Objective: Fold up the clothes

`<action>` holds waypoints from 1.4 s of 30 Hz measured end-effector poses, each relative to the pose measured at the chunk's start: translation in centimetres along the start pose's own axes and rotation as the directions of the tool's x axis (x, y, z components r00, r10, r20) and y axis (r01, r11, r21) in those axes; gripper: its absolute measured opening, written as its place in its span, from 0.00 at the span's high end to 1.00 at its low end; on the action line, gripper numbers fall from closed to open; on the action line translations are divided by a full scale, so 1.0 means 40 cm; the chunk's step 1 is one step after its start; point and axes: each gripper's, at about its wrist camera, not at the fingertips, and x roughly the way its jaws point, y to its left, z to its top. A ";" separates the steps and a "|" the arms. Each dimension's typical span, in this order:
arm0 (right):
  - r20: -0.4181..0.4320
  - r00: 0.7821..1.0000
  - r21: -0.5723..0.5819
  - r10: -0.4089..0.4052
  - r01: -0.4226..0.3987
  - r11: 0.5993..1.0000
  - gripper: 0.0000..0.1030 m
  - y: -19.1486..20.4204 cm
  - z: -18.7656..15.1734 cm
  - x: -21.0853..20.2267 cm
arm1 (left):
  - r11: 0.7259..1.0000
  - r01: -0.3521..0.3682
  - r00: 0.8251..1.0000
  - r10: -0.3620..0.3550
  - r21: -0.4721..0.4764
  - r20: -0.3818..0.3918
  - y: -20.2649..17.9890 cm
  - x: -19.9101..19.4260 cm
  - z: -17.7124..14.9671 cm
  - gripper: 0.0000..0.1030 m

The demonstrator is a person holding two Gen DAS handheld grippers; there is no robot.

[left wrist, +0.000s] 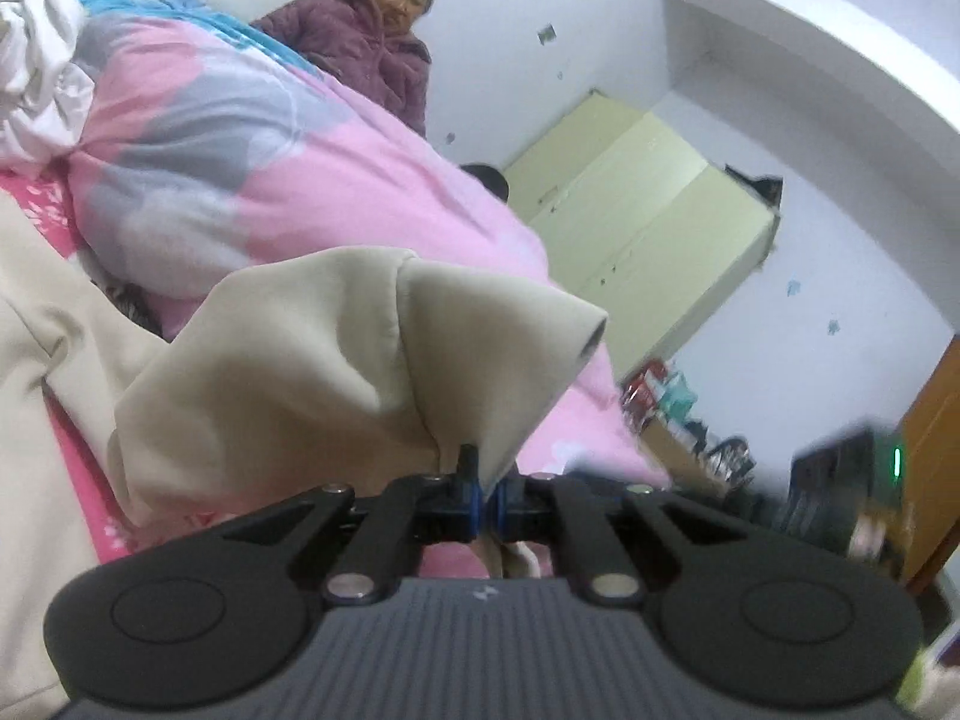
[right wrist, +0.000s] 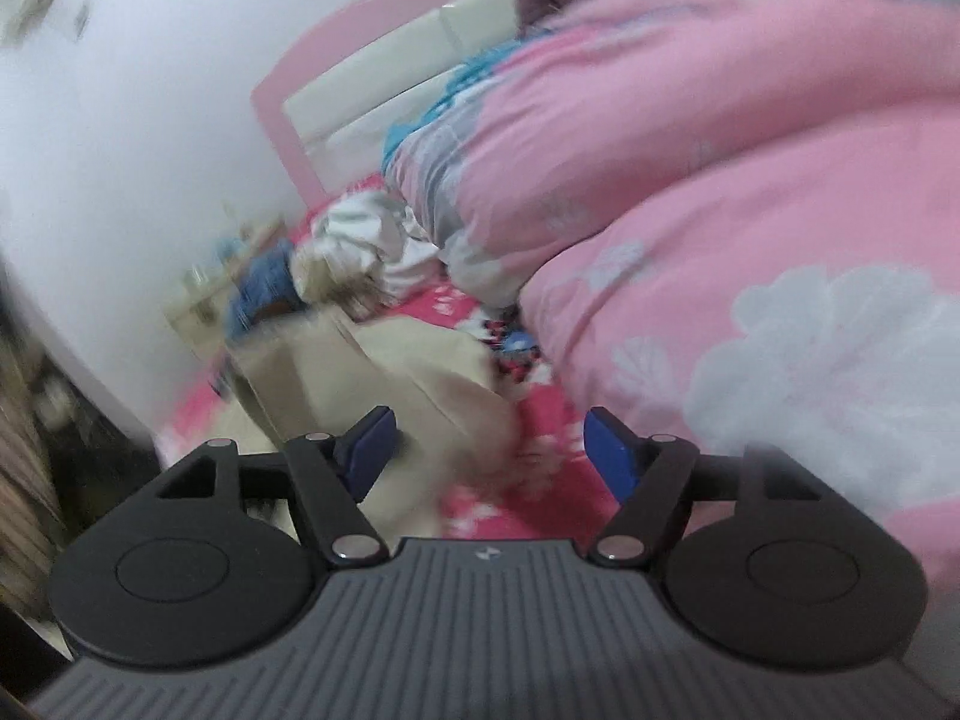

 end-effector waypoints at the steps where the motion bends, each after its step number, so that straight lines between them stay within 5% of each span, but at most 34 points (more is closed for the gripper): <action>1: 0.009 0.999 -0.077 -0.030 0.031 0.997 0.33 0.018 -0.011 -0.006 | 1.000 -0.004 1.000 0.004 -0.014 0.002 -0.002 -0.010 0.008 0.95; 5: 0.038 0.998 -0.467 -0.041 0.054 0.882 0.31 0.139 -0.062 -0.013 | 0.998 -0.030 0.999 0.030 -0.059 0.011 -0.008 -0.050 0.035 0.95; 7: 0.085 0.996 -0.627 -0.032 0.078 0.775 0.19 0.200 -0.099 -0.005 | 0.997 -0.039 0.999 0.041 -0.068 0.024 -0.011 -0.064 0.047 0.95; 12: 0.270 0.961 -0.870 -0.063 0.271 0.412 0.19 0.299 -0.187 0.067 | 0.998 -0.041 0.997 0.044 -0.053 0.069 -0.023 -0.099 0.074 0.94; 15: 0.362 0.931 -0.879 -0.053 0.359 0.314 0.20 0.318 -0.196 0.115 | 0.998 -0.022 0.996 0.027 -0.058 0.081 -0.024 -0.117 0.086 0.94; 18: 0.357 0.934 -0.886 0.007 0.336 0.320 0.23 0.335 -0.183 0.128 | 0.998 0.012 0.995 -0.005 -0.067 0.100 -0.019 -0.125 0.092 0.92; 20: 0.339 0.940 -0.884 0.030 0.308 0.351 0.50 0.347 -0.159 0.140 | 0.997 0.027 0.994 -0.019 -0.072 0.110 -0.010 -0.122 0.096 0.81; 21: 0.333 0.942 -0.879 0.034 0.297 0.374 0.72 0.346 -0.146 0.138 | 0.996 0.038 0.994 -0.030 -0.075 0.109 -0.003 -0.120 0.097 0.79; 22: 0.316 0.948 -0.844 0.029 0.268 0.464 0.88 0.326 -0.110 0.129 | 0.995 0.059 0.992 -0.049 -0.081 0.113 0.008 -0.115 0.098 0.79; 25: 0.279 0.960 -0.673 0.009 0.189 0.715 0.91 0.252 -0.002 0.107 | 0.986 0.126 0.984 -0.112 -0.105 0.138 0.040 -0.117 0.102 0.64; 27: 0.271 0.962 -0.426 -0.042 0.159 0.891 0.91 0.145 0.078 0.087 | 0.988 0.120 0.985 -0.105 -0.098 0.139 0.064 -0.118 0.101 0.59; 29: 0.253 0.964 -0.120 -0.085 0.119 0.986 0.91 0.016 0.132 0.070 | 0.993 0.059 0.993 -0.047 -0.105 0.108 0.101 -0.111 0.093 0.59; 31: 0.226 0.967 0.217 -0.118 0.068 0.974 0.91 -0.134 0.159 0.055 | 0.991 -0.042 0.997 0.050 -0.127 0.056 0.149 -0.092 0.080 0.59; 34: 0.179 0.979 0.592 -0.094 -0.031 0.806 0.92 -0.318 0.155 0.051 | 0.970 -0.201 0.980 0.199 -0.139 -0.027 0.227 -0.053 0.061 0.60; 35: 0.186 0.980 0.626 -0.070 -0.063 0.778 0.92 -0.337 0.151 0.051 | 0.958 -0.256 0.967 0.252 -0.132 -0.048 0.245 -0.042 0.057 0.60; 38: 0.192 0.979 0.586 -0.067 -0.060 0.808 0.88 -0.318 0.173 0.046 | 0.933 -0.332 0.943 0.323 -0.139 -0.085 0.278 -0.031 0.051 0.61; 42: 0.167 0.985 0.557 -0.046 -0.055 0.829 0.81 -0.317 0.209 0.051 | 0.925 -0.354 0.934 0.341 -0.138 -0.109 0.279 -0.040 0.057 0.61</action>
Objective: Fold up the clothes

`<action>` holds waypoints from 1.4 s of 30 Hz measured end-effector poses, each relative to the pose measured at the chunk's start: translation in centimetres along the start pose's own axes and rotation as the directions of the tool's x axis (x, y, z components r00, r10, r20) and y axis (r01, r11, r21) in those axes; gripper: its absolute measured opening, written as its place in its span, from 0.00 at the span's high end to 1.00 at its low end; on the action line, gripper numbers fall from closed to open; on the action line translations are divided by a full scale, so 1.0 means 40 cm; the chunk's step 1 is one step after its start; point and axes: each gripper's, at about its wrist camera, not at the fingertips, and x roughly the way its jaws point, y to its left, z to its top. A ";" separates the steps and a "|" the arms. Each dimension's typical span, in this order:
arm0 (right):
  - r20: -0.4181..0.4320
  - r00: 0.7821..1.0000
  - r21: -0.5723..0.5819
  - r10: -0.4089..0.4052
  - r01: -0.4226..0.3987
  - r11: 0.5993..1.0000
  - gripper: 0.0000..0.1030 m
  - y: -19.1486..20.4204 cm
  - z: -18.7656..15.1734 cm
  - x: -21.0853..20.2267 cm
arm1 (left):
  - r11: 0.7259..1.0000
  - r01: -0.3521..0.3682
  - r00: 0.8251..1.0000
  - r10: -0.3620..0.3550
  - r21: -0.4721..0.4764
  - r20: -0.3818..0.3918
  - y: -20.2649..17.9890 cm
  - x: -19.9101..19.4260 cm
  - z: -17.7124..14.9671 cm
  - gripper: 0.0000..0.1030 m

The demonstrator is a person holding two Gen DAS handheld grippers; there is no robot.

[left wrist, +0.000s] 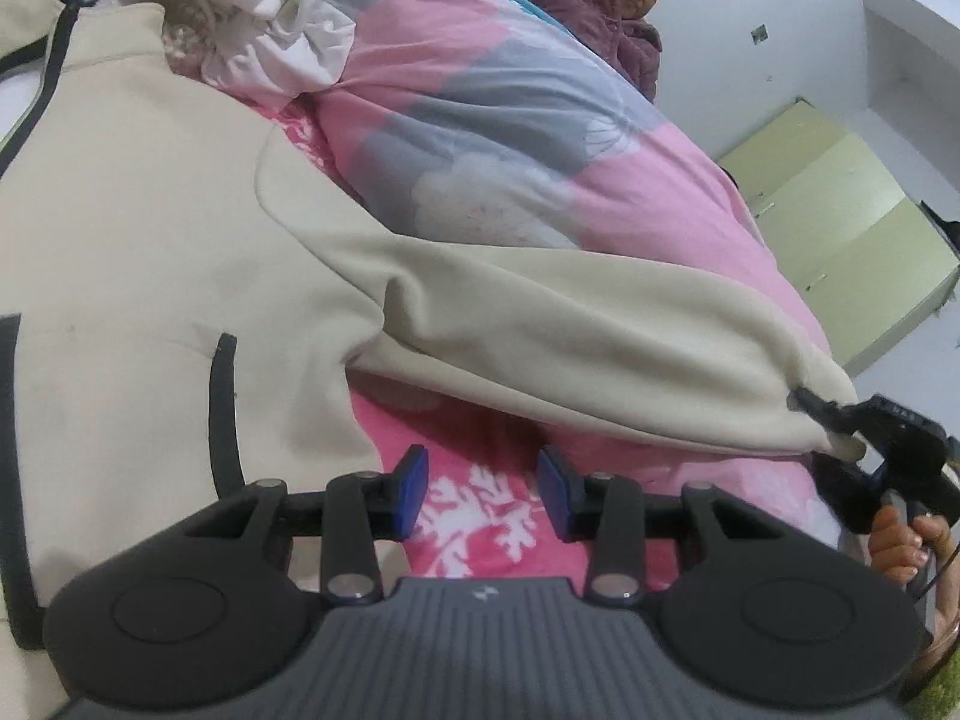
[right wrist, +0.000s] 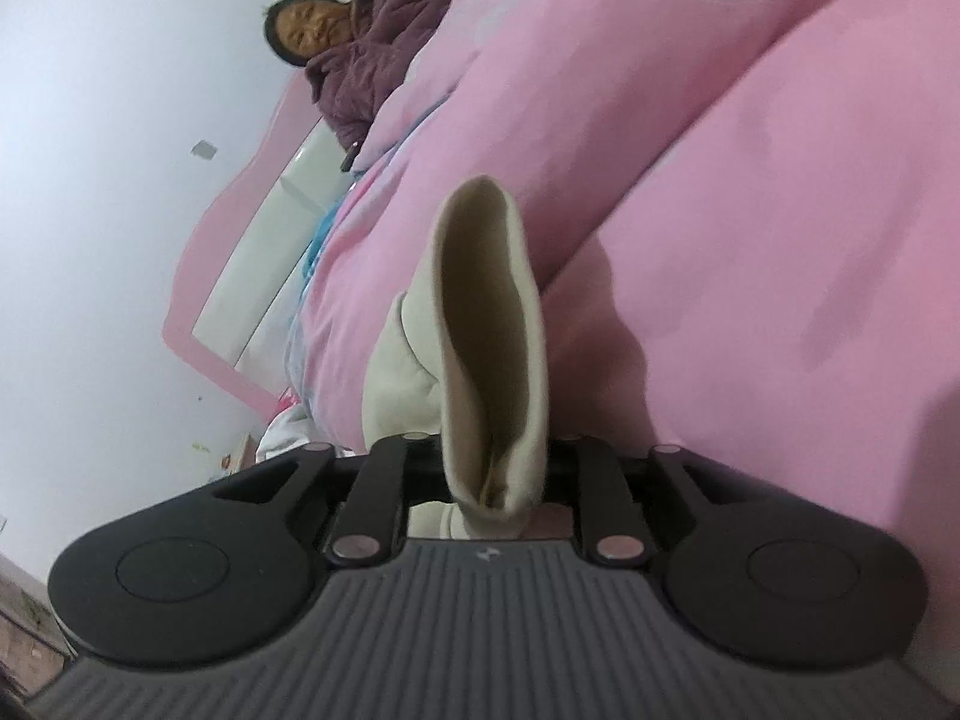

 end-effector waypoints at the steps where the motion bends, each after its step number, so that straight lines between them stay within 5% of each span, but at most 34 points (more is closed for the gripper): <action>1: -0.012 1.000 -0.003 0.003 -0.003 1.000 0.76 0.005 0.011 -0.002 | 1.000 0.007 1.000 -0.007 0.011 -0.007 -0.009 -0.006 0.009 0.61; 6: -0.013 1.000 -0.075 0.010 -0.011 0.997 0.38 0.031 0.050 0.008 | 0.996 0.044 0.998 -0.040 0.072 -0.052 -0.062 -0.028 0.100 0.60; 10: -0.084 0.995 -0.182 -0.050 0.034 0.983 0.36 0.073 0.081 0.078 | 0.987 -0.005 0.986 0.032 0.163 -0.163 -0.079 0.031 0.180 0.59; 12: -0.113 0.990 -0.215 -0.089 0.063 0.975 0.47 0.081 0.090 0.121 | 0.979 -0.015 0.978 0.056 0.202 -0.200 -0.069 0.083 0.193 0.59; 13: -0.109 0.988 -0.228 -0.112 0.085 0.970 0.81 0.084 0.091 0.136 | 0.978 -0.013 0.974 0.059 0.209 -0.218 -0.056 0.104 0.187 0.59; 14: -0.112 0.986 -0.246 -0.120 0.089 0.965 0.92 0.088 0.097 0.151 | 0.979 -0.017 0.966 0.068 0.202 -0.251 -0.035 0.133 0.177 0.61; 16: -0.083 0.991 -0.268 -0.104 0.078 0.960 0.93 0.110 0.100 0.157 | 0.987 -0.044 0.946 0.092 0.157 -0.312 0.011 0.173 0.148 0.64; 19: 0.030 1.000 -0.446 0.005 0.009 0.895 0.93 0.196 0.094 0.123 | 0.995 -0.081 0.925 0.097 0.059 -0.368 0.082 0.195 0.103 0.65; 22: 0.068 0.997 -0.531 -0.038 0.068 0.845 0.93 0.210 0.109 0.162 | 0.992 -0.082 0.922 0.038 -0.099 -0.384 0.162 0.189 0.075 0.75; 27: 0.027 0.996 -0.389 -0.084 0.088 0.917 0.93 0.151 0.146 0.212 | 0.989 -0.072 0.915 0.014 -0.129 -0.402 0.172 0.158 0.070 0.68; 31: 0.011 0.997 -0.367 -0.075 0.074 0.927 0.93 0.180 0.137 0.203 | 0.991 -0.033 0.911 -0.023 -0.130 -0.411 0.141 0.082 0.050 0.64; 34: -0.005 1.000 -0.400 -0.008 0.005 0.917 0.93 0.264 0.112 0.181 | 0.980 -0.021 0.931 -0.054 -0.199 -0.362 0.140 -0.027 0.031 0.64; 38: -0.100 0.987 -0.496 0.122 -0.156 0.854 0.93 0.463 0.022 0.210 | 0.961 -0.029 0.971 -0.038 -0.275 -0.236 0.150 -0.240 0.020 0.63; 42: -0.289 0.932 -0.567 0.220 -0.352 0.745 0.92 0.667 -0.163 0.269 | 0.936 -0.109 0.994 0.097 -0.334 -0.051 0.189 -0.499 0.031 0.60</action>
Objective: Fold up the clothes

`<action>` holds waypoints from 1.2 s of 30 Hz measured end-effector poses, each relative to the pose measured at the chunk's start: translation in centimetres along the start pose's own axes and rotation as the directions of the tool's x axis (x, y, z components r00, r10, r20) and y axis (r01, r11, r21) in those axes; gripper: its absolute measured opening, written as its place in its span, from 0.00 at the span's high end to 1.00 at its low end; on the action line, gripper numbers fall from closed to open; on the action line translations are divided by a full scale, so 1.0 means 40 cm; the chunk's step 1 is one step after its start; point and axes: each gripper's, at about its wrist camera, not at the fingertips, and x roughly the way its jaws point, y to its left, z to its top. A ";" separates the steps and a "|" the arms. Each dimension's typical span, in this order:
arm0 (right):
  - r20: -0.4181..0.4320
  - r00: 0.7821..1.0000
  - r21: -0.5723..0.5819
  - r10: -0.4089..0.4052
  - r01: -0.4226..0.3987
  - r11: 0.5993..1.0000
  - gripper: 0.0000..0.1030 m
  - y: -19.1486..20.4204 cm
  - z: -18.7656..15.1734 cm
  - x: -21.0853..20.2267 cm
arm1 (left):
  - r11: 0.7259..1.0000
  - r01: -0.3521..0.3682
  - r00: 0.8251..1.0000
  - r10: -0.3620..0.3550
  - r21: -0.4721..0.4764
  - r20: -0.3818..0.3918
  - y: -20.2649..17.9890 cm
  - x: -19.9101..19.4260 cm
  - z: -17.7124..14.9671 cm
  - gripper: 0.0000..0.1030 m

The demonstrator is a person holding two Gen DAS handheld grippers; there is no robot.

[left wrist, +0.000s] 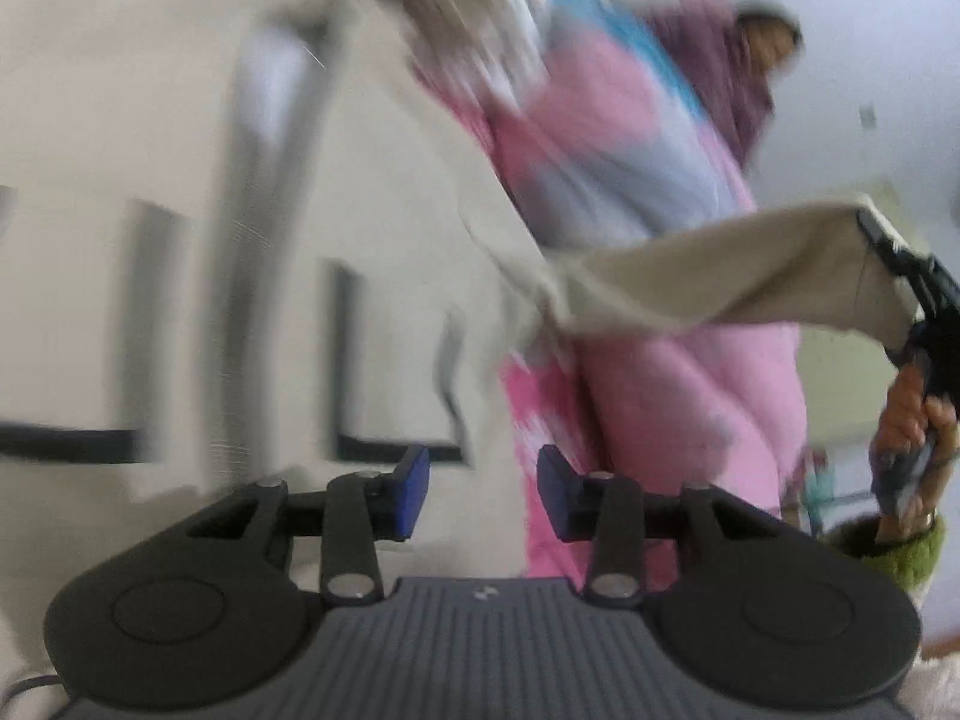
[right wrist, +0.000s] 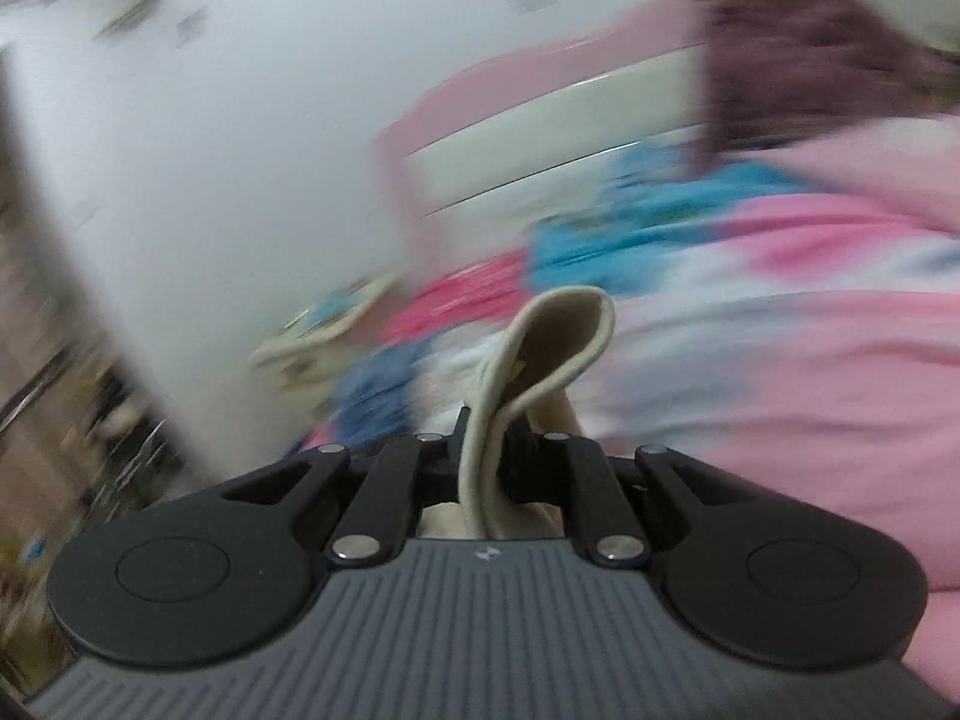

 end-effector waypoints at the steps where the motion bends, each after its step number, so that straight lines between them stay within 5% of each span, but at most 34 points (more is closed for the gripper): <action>1: -0.039 0.998 -0.040 0.047 -0.049 0.998 0.92 0.065 -0.020 0.045 | 1.000 -0.017 0.999 0.018 -0.020 0.051 0.019 -0.060 0.001 0.60; 4: -0.182 0.972 -0.160 0.147 -0.177 0.971 0.90 0.249 -0.122 0.173 | 0.994 -0.074 0.979 0.088 -0.081 0.183 0.080 -0.225 -0.014 0.59; 7: -0.368 0.911 -0.271 0.186 -0.296 0.916 0.89 0.407 -0.323 0.291 | 0.980 -0.124 0.951 0.161 -0.154 0.263 0.142 -0.342 -0.048 0.57; 10: -0.548 0.821 -0.346 0.161 -0.398 0.850 0.78 0.519 -0.568 0.382 | 0.961 -0.173 0.935 0.228 -0.215 0.270 0.195 -0.377 -0.069 0.57; 13: -0.705 0.708 -0.391 0.051 -0.448 0.804 0.65 0.562 -0.811 0.432 | 0.949 -0.217 0.933 0.270 -0.227 0.238 0.226 -0.362 -0.081 0.57; 16: -0.674 0.733 -0.369 0.090 -0.440 0.819 0.56 0.556 -0.876 0.370 | 0.953 -0.249 0.936 0.283 -0.176 0.211 0.214 -0.310 -0.081 0.56; 19: -0.583 0.766 -0.147 0.269 -0.425 0.893 0.36 0.486 -0.832 0.275 | 0.951 -0.295 0.935 0.307 -0.089 0.178 0.192 -0.249 -0.070 0.54; 21: -0.525 0.789 -0.032 0.319 -0.392 0.919 0.35 0.421 -0.811 0.218 | 0.944 -0.329 0.932 0.328 -0.018 0.155 0.172 -0.206 -0.061 0.52; 24: -0.438 0.851 0.140 0.288 -0.252 0.958 0.34 0.311 -0.805 0.171 | 0.917 -0.386 0.919 0.372 0.104 0.129 0.142 -0.145 -0.048 0.51; 27: -0.387 0.885 0.357 0.259 -0.115 0.927 0.34 0.193 -0.821 0.164 | 0.893 -0.417 0.908 0.403 0.167 0.111 0.138 -0.103 -0.037 0.50; 31: -0.386 0.874 0.521 0.294 -0.056 0.852 0.37 0.124 -0.857 0.202 | 0.875 -0.441 0.897 0.438 0.201 0.060 0.154 -0.047 -0.032 0.55; 36: -0.453 0.841 0.522 0.297 -0.020 0.853 0.49 0.135 -0.911 0.249 | 0.859 -0.456 0.889 0.452 0.235 0.071 0.155 -0.016 -0.054 0.78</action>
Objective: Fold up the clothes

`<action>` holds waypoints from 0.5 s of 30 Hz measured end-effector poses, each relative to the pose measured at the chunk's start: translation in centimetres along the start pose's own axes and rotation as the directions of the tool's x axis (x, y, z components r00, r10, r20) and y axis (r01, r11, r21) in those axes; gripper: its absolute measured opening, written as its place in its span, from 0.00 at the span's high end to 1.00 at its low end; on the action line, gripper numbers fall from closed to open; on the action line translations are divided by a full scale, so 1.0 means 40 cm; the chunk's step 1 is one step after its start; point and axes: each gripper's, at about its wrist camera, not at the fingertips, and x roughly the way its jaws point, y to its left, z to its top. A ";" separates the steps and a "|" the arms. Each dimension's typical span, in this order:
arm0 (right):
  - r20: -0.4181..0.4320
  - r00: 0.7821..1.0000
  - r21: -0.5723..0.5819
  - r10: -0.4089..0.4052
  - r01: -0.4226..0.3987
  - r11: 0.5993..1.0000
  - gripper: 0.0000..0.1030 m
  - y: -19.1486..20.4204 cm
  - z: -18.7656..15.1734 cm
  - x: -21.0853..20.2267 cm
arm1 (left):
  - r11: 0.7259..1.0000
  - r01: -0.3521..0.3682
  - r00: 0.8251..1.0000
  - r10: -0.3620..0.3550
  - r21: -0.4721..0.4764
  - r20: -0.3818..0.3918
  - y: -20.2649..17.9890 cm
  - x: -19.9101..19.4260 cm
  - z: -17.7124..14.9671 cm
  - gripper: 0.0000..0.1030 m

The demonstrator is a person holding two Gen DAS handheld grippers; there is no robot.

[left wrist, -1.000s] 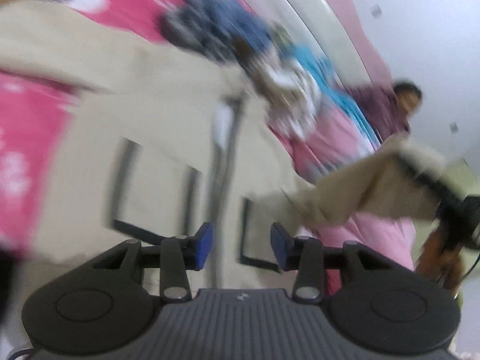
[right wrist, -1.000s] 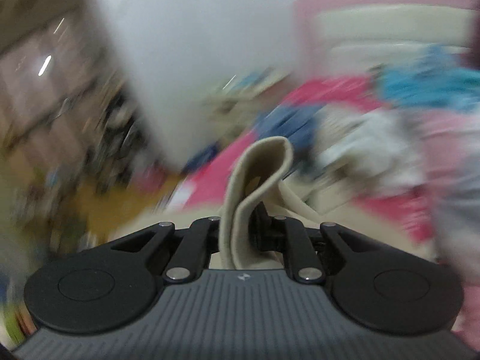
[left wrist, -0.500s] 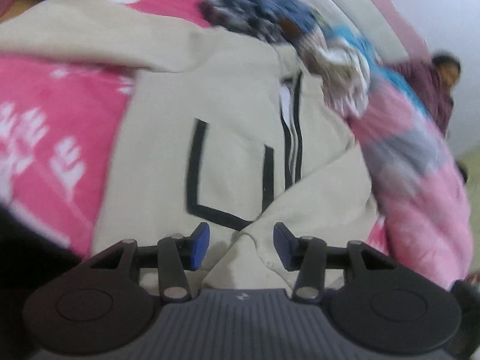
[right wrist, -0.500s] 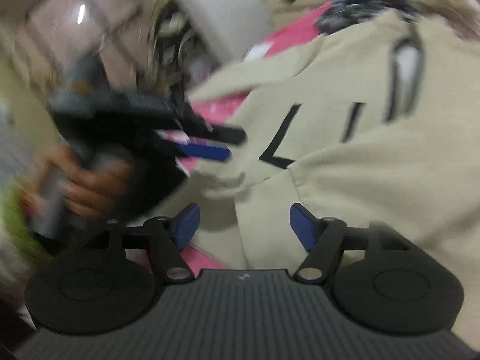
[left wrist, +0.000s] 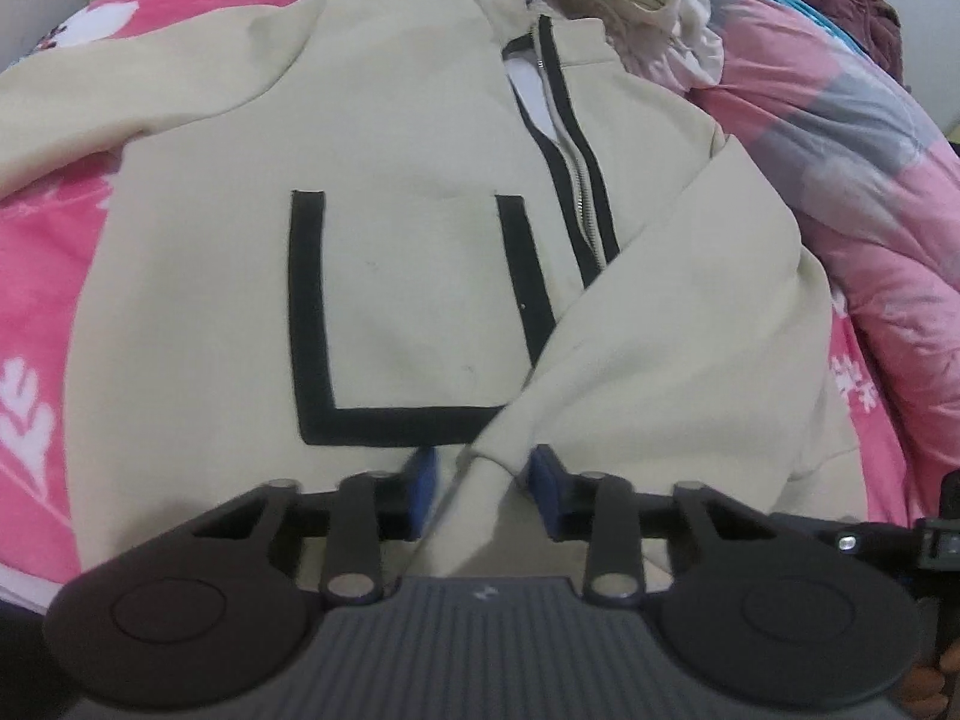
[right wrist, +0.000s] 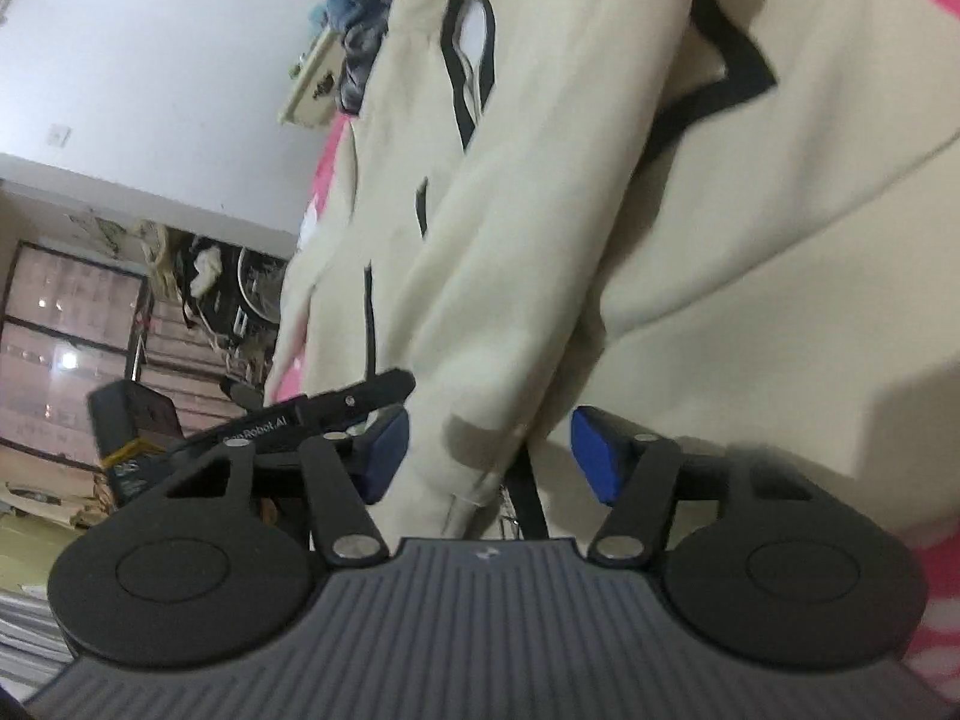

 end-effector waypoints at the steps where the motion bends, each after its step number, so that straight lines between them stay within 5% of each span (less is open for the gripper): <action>1: 0.000 1.000 -0.003 0.000 0.000 1.000 0.59 -0.002 -0.006 0.007 | 1.000 -0.006 1.000 0.006 0.012 0.007 -0.007 0.001 -0.004 0.80; 3: -0.005 1.000 -0.018 -0.009 0.009 1.000 0.78 0.001 -0.012 0.015 | 0.998 -0.033 0.999 0.031 0.049 0.034 -0.023 -0.003 -0.010 0.88; 6: 0.001 1.000 -0.030 -0.002 0.002 1.000 0.91 0.008 -0.003 0.003 | 0.994 -0.062 0.996 0.056 0.087 0.074 -0.043 -0.028 -0.002 0.91; 11: 0.023 0.998 -0.064 0.058 -0.057 0.996 0.92 0.054 -0.005 -0.024 | 0.990 -0.089 0.989 0.075 0.108 0.129 -0.045 -0.089 0.029 0.91; 15: -0.001 1.000 -0.065 0.030 -0.030 0.997 0.92 0.053 -0.010 0.029 | 0.982 -0.144 0.987 0.134 0.124 0.088 -0.028 -0.046 0.027 0.87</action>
